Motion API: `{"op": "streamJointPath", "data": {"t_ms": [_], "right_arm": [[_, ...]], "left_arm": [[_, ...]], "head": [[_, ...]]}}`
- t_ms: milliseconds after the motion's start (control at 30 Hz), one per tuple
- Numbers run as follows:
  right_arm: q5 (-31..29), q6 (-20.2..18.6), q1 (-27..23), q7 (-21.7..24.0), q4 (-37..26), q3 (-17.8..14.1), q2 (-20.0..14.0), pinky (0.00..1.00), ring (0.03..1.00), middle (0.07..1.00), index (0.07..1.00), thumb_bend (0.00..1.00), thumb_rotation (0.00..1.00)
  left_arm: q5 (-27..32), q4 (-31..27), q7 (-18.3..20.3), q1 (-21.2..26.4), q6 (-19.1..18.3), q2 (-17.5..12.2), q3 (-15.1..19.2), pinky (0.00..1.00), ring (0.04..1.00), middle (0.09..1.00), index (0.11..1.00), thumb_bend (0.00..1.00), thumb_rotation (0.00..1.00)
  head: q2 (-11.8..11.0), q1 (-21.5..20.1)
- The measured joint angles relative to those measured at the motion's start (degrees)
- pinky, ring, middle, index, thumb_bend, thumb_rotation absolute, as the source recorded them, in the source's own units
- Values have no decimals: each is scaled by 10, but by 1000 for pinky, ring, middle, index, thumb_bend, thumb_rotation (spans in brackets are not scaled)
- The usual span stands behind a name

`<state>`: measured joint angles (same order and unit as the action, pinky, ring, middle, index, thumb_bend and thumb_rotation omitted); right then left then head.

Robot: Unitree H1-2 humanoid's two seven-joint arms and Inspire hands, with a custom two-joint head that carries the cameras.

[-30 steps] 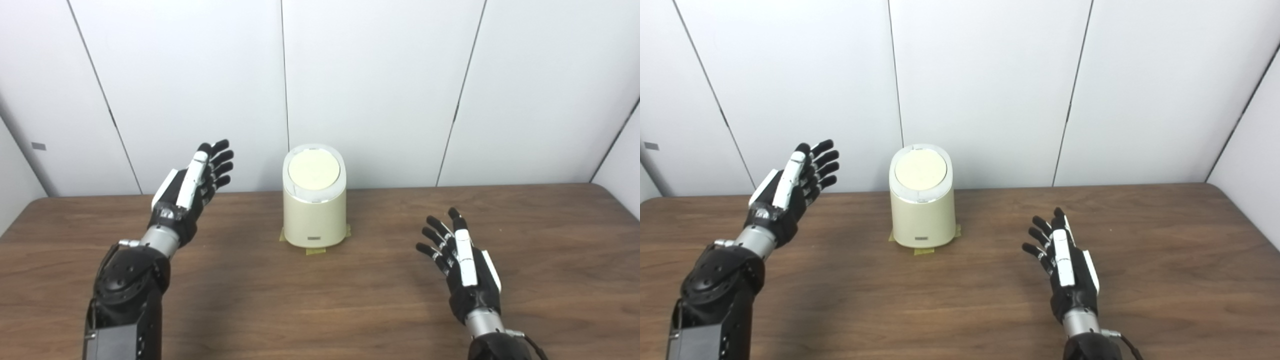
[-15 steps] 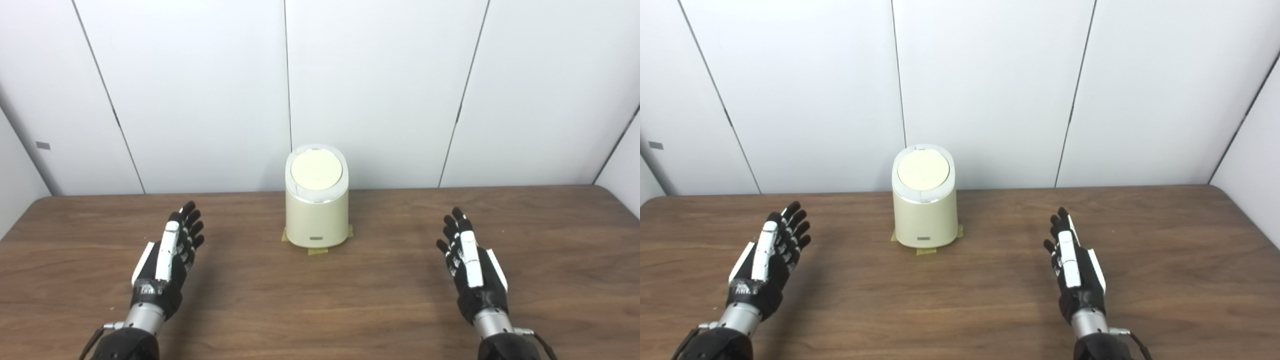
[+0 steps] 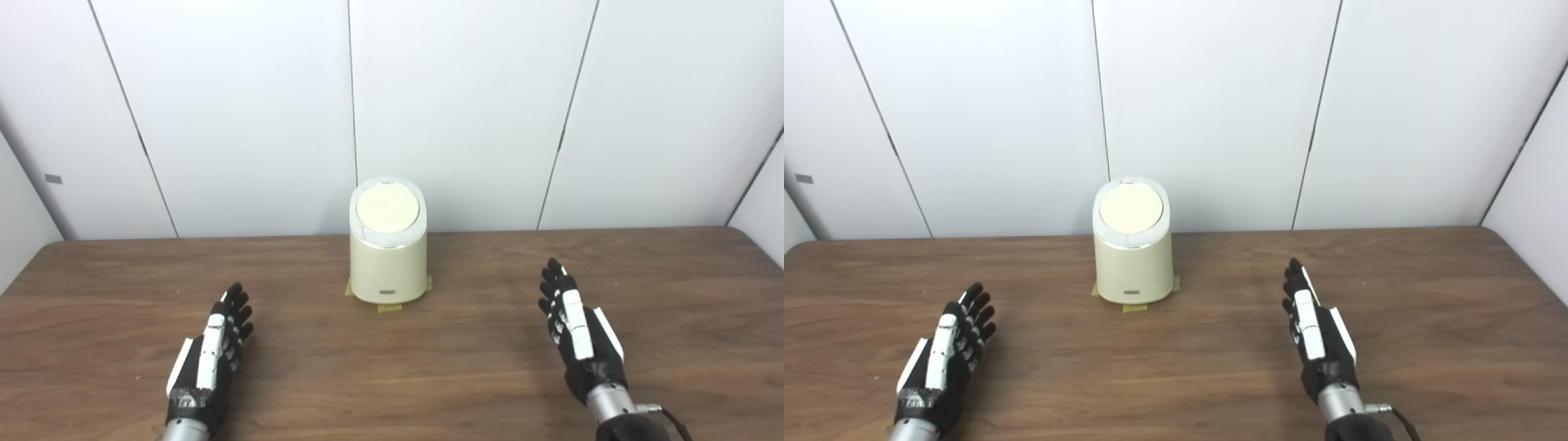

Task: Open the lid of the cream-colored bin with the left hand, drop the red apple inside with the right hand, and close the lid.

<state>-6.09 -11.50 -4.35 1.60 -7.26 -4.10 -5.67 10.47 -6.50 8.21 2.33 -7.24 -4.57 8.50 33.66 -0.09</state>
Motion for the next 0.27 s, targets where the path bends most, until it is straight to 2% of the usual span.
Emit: {"op": "streamJointPath", "data": {"t_ms": [267], "right_arm": [[-12, 0, 8, 15, 5, -7, -10, 1000, 1000, 1000, 1000, 575, 1000]], "left_arm": [[-22, -6, -19, -17, 3, 5, -15, 1000, 1000, 1000, 1000, 424, 1000]], "head": [[-5, 17]]}}
